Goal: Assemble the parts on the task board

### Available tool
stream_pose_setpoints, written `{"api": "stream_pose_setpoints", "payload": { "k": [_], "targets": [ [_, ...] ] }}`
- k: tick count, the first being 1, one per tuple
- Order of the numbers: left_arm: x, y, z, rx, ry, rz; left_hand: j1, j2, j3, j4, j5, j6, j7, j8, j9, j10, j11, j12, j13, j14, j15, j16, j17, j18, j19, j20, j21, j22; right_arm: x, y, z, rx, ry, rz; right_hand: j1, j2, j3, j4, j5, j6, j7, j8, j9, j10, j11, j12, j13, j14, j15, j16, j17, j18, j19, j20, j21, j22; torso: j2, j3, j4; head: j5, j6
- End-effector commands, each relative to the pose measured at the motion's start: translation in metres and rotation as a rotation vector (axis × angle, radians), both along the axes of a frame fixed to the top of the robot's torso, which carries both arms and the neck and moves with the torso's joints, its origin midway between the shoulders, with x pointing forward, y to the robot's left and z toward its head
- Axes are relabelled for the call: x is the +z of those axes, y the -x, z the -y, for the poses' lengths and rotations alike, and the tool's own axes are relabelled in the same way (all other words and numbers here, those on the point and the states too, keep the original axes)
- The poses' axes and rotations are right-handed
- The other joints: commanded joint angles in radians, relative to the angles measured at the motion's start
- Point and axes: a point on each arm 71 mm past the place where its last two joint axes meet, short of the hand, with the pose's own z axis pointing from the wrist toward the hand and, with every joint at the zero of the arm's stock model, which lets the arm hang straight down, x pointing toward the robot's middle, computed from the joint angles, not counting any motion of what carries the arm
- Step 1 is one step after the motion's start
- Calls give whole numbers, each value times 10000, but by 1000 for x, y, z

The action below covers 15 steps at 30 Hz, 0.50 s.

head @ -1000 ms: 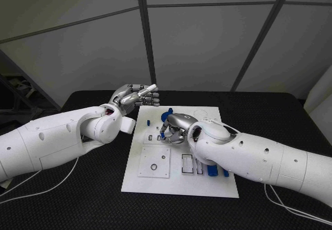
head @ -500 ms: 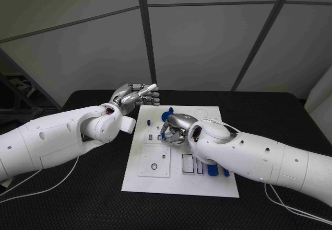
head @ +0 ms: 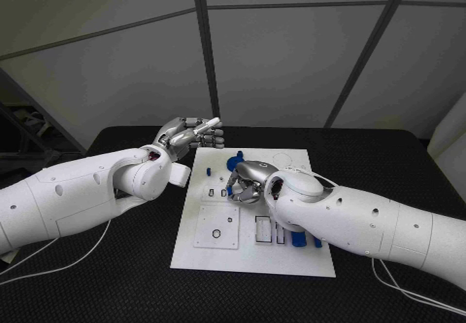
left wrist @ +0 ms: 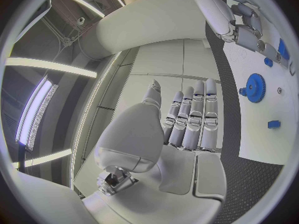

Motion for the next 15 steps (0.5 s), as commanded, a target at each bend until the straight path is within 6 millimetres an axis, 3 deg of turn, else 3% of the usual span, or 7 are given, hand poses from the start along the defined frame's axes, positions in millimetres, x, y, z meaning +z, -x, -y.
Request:
{"api": "stream_pose_setpoints", "payload": {
  "k": [1,15],
  "targets": [
    [1,0,1,-123,13,27,16,120,-10,-49,-31,-6,72,-42,-9,40,38,-42,-4,23,44,-30,15,-131,32,66,-40,-9,-4,-1,3,-116,315,-46,-136,-22,2,-83,59,-172,35,-64,-40,-84,18,-80,578,617,16,-48,760,-75,1054,-20,54,2633,4,0,-1,1,-1],
    [1,0,1,-123,11,21,16,120,-10,-49,-31,-6,72,-42,-9,40,38,-42,-4,23,44,-30,15,-131,32,66,-40,-9,-2,-2,3,-200,154,111,-312,-223,-28,-100,25,-653,130,-48,-138,-195,107,-271,435,605,91,-89,710,-75,1054,52,54,2633,3,2,-4,-3,3]
  ]
}}
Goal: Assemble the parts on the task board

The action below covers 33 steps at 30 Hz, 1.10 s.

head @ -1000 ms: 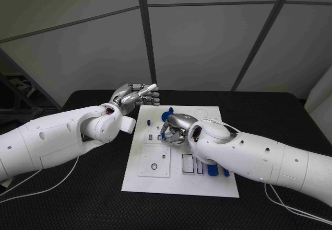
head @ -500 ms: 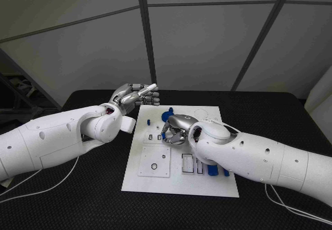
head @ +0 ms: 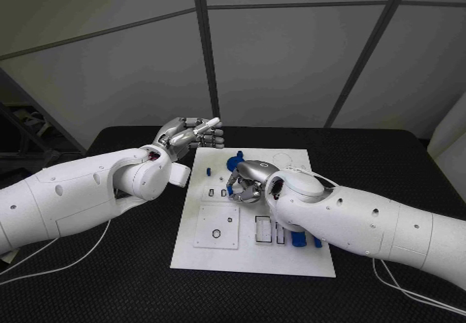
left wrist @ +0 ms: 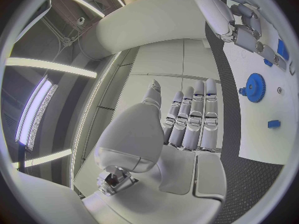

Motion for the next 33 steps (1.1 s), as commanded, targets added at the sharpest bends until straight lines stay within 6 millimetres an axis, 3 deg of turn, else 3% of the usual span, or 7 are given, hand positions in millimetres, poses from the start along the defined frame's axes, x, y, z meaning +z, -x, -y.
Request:
{"api": "stream_pose_setpoints", "payload": {
  "k": [1,17,21,30,33],
  "targets": [
    [1,0,1,-129,13,22,17,120,-10,-49,-31,-5,72,-42,-8,39,38,-42,-4,23,44,-31,15,-131,32,66,-40,-10,-2,-1,2,-103,118,15,-126,-30,-41,-37,-3,-123,-23,-18,-19,-78,-14,-69,425,604,95,-76,705,-74,1054,57,54,2634,-1,-1,-5,-3,3],
    [1,0,1,-125,5,4,17,120,-10,-49,-31,-5,72,-42,-8,39,38,-42,-4,23,44,-31,15,-131,32,66,-40,-10,3,0,2,-80,-478,394,-305,-361,-354,168,-452,-1062,106,-23,-72,-244,106,-332,213,592,191,-126,656,-74,1054,150,54,2634,-2,-1,-2,8,-6],
    [1,0,0,-120,-10,-25,17,120,-10,-49,-31,-5,72,-42,-8,39,38,-42,-4,23,44,-31,15,-131,32,66,-40,-10,7,2,4,140,-1083,653,-78,-516,-544,402,-743,-2330,193,-72,-150,-326,182,-465,101,564,246,-198,553,-74,1054,201,54,2634,-3,8,-2,-15,-11],
    [0,0,-3,-242,-468,-29,-16,286,-149,-203,-33,258,-36,1,20,270,-64,-99,14,378,-64,-24,121,-104,265,-9,53,-30,21,16,19,952,-2487,1207,495,-868,-1074,1388,-1277,-2899,254,-70,-151,-351,223,-527,9,543,300,-269,477,-74,1054,252,54,2634,-19,2,-27,22,0],
    [-2,0,-4,-348,-913,-18,-62,376,-249,-256,-29,596,-211,112,55,675,-241,1,52,951,-258,199,297,-85,655,-165,286,46,27,23,30,1194,-2873,1320,700,-989,-1216,1699,-1282,-2875,250,-60,-143,-369,229,-560,-28,540,297,-283,467,-74,1054,253,54,2634,-25,8,-22,28,12]
  ]
}}
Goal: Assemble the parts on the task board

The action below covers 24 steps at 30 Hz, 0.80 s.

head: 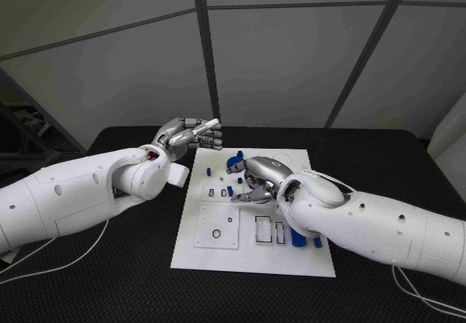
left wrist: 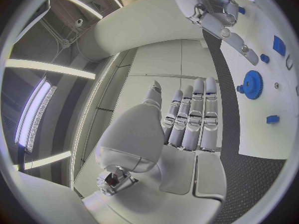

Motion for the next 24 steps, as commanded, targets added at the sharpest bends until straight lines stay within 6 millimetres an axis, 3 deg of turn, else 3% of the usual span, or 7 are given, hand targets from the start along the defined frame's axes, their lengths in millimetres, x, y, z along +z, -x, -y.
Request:
{"api": "stream_pose_setpoints", "payload": {
  "k": [1,9,12,15,16,21,24],
  "targets": [
    [-1,0,1,-380,-795,29,-31,115,-67,-52,-27,321,-151,143,43,394,-171,88,50,543,-191,255,171,-83,384,-143,243,99,13,9,7,659,-1248,529,159,-31,-71,188,-30,74,0,-29,4,-84,15,-69,-29,540,74,-63,472,-75,1018,72,54,2635,-16,3,-8,11,18],
    [-15,4,-2,-1433,-3715,-909,-351,339,-537,25,62,1532,-964,526,232,2561,-1106,822,476,3335,-1247,2321,1854,-106,2526,-1178,2101,1013,45,16,58,424,-2260,-189,479,242,49,345,14,1612,-113,240,164,-216,-70,-299,-223,467,19,-252,203,-75,1018,32,54,2635,-115,19,-45,86,12],
    [-22,6,-2,-1936,-5382,-1382,-552,417,-761,162,97,1918,-1235,737,497,3154,-1376,1221,1041,3441,-1533,5294,4776,-170,2800,-1464,3099,1716,58,11,81,-29,-2689,-580,491,320,71,323,14,1862,-172,300,186,-372,-119,-579,-443,378,-21,-474,-115,-6,856,-3,-136,2397,-186,38,-70,119,-4],
    [-27,7,-1,-2091,-6721,-1633,-746,280,-1003,293,16,2044,-1365,920,813,3357,-1499,1587,1656,3478,-1637,7592,7139,-392,3153,-1590,4682,3619,67,5,100,-489,-3087,-766,544,437,125,232,21,2216,-242,402,227,-627,-185,-1048,-810,291,-70,-710,-419,109,579,-50,-470,1992,-268,53,-81,127,-54],
    [-28,6,-1,-2126,-7165,-1750,-756,216,-1118,350,-60,1988,-1437,1011,1111,3262,-1569,1806,2207,3327,-1695,8514,8131,-502,3162,-1642,5483,4499,69,3,106,-672,-3230,-823,543,460,128,167,29,2349,-273,399,227,-864,-211,-1507,-1174,207,-103,-945,-709,203,350,-83,-760,1653,-300,58,-82,137,-78],
    [-29,2,3,-2105,-9035,-2138,-1278,149,-1473,886,-313,2185,-1548,1266,1902,3493,-1686,2656,3587,3511,-1812,10890,10653,-735,3538,-1786,7269,6885,76,-8,131,-1470,-3729,-1016,490,479,114,37,33,2564,-318,340,218,-1156,-260,-2237,-1796,118,-136,-1341,-1134,332,37,-123,-1213,1157,-421,94,-72,172,-155],
    [-25,-1,6,-2043,-9913,-2287,-1432,149,-1599,1221,-294,2112,-1655,1372,2369,3865,-1728,5096,6348,3688,-1897,12149,11965,-935,3920,-1866,8250,8308,77,-11,138,-1704,-3764,-1008,466,481,109,-1,35,2603,-326,299,211,-1218,-269,-2441,-1979,100,-145,-1465,-1255,363,-32,-133,-1334,1034,-456,111,-79,196,-196]
  ]
}}
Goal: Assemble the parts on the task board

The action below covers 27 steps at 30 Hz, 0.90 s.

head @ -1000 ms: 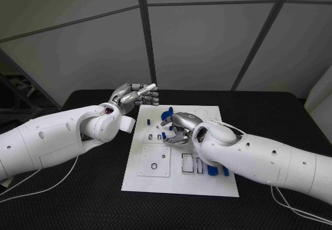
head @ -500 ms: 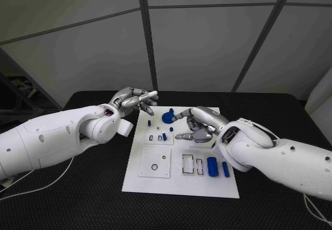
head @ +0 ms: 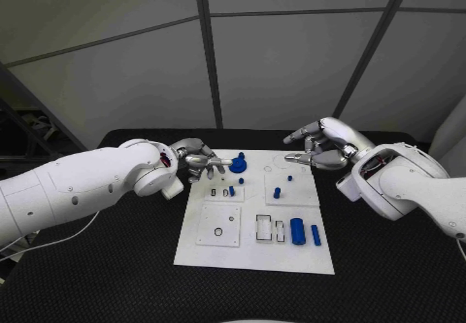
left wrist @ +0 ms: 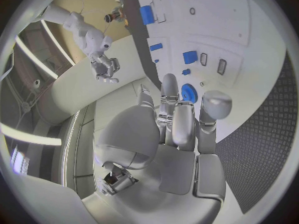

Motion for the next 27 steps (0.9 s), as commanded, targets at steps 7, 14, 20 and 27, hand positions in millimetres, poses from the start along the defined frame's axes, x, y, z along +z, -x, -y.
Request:
{"api": "stream_pose_setpoints", "payload": {
  "k": [7,14,20,27],
  "targets": [
    [3,-10,10,-30,-3846,-547,0,-75,-151,819,-1,-283,-93,232,1503,74,-105,3281,4309,737,-108,1442,1577,-225,190,-57,1302,1828,3,-4,7,-349,-598,-360,-64,43,-14,-68,39,87,-8,-99,-18,-113,2,-208,-194,113,-69,-94,-67,210,-1,-99,-81,1003,-147,69,-13,62,-118],
    [-1,-14,26,-287,-4416,-813,-49,-211,-203,1179,-19,-359,-94,202,1953,-16,-94,3205,4637,715,-85,1423,1564,-211,96,-54,1366,1905,3,-6,5,-382,-445,-363,-88,34,-24,-67,41,74,-7,-126,-25,-116,4,-246,-234,121,-69,-104,-64,211,1,-101,-90,997,-118,52,-11,77,-115],
    [-9,-15,39,-721,-5066,-1298,-153,-335,-253,1393,-42,-421,-79,152,2151,-77,-85,3067,4719,703,-78,1403,1547,-205,40,-47,1372,1909,2,-7,2,-363,-192,-351,-119,33,-22,-66,112,59,-3,-178,-36,-173,5,-414,-387,101,-69,-224,-192,249,-83,-102,-235,846,-113,54,-12,48,-146],
    [-14,-18,49,-1003,-5378,-1516,-154,-340,-240,1409,-44,-447,-73,130,2213,-89,-78,3075,4790,721,-75,1468,1621,-210,40,-45,1390,1944,1,-8,1,-436,-37,-406,-207,-28,-32,-7,177,0,10,-276,-59,-633,17,-1423,-1241,8,-59,-592,-564,349,-310,-97,-632,443,-110,50,-1,-24,-164]
  ]
}}
